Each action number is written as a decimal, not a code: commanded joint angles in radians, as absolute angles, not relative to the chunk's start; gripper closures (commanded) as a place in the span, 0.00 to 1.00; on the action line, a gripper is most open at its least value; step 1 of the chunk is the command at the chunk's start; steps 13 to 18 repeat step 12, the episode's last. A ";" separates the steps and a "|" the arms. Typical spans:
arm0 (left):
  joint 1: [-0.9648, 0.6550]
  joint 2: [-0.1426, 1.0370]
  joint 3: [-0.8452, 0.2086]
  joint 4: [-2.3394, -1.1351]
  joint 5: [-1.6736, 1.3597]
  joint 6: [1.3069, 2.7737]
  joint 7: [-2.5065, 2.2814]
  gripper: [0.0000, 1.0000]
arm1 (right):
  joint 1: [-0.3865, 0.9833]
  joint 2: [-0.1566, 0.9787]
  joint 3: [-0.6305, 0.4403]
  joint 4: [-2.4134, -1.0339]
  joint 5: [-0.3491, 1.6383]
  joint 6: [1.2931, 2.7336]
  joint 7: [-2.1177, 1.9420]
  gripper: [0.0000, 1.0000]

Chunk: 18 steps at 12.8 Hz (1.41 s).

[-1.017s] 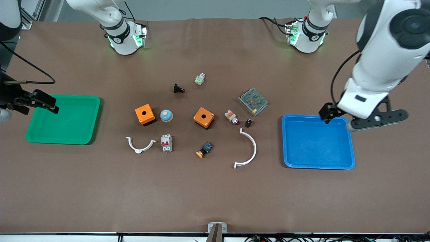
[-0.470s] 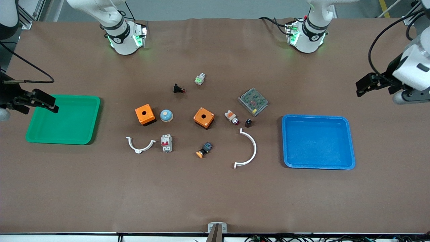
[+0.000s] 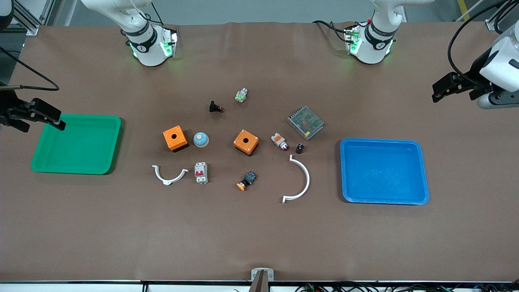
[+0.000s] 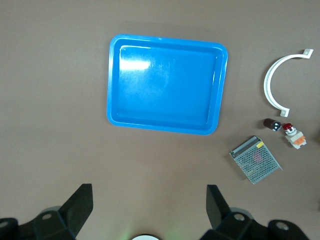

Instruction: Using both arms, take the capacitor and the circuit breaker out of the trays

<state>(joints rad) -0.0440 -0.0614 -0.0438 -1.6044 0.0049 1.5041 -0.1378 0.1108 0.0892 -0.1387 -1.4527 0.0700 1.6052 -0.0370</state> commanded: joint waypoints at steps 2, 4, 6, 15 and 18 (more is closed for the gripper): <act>-0.060 -0.112 -0.046 -1.637 -0.009 1.509 -0.118 0.00 | 0.086 0.041 -0.114 -1.513 0.058 1.618 -0.035 0.00; -0.061 -0.110 -0.049 -1.626 -0.008 1.508 -0.103 0.00 | 0.086 0.032 -0.114 -1.546 0.058 1.632 -0.040 0.00; -0.061 -0.104 -0.049 -1.609 -0.003 1.506 -0.103 0.00 | 0.090 0.017 -0.110 -1.549 0.016 1.646 -0.037 0.00; -0.064 -0.081 -0.072 -1.585 0.017 1.488 -0.109 0.00 | 0.087 -0.052 -0.110 -1.628 0.014 1.655 -0.035 0.00; -0.064 -0.081 -0.072 -1.585 0.017 1.488 -0.109 0.00 | 0.087 -0.052 -0.110 -1.628 0.014 1.655 -0.035 0.00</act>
